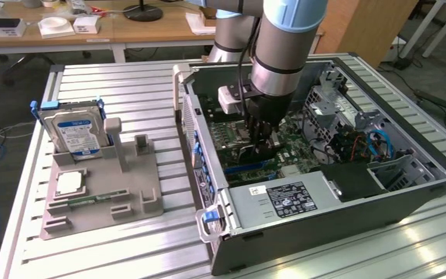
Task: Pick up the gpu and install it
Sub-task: 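Insert the gpu into the slot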
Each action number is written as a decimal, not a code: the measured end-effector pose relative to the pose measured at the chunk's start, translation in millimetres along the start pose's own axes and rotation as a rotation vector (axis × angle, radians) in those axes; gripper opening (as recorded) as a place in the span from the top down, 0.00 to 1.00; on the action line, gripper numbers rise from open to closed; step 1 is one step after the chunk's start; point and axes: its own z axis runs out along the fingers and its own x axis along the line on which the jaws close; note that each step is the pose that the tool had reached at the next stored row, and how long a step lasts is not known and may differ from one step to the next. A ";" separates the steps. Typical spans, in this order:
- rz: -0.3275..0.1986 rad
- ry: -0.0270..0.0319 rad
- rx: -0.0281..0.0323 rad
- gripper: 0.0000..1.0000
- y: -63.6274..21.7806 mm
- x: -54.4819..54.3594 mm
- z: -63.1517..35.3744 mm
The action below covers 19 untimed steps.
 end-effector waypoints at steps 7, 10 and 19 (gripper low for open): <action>0.000 -0.0001 0.0001 0.74 0.3 0.0 0.2; 0.001 0.0000 0.0000 0.74 0.3 0.0 0.3; 0.023 0.0004 0.0008 0.74 0.5 3.5 0.5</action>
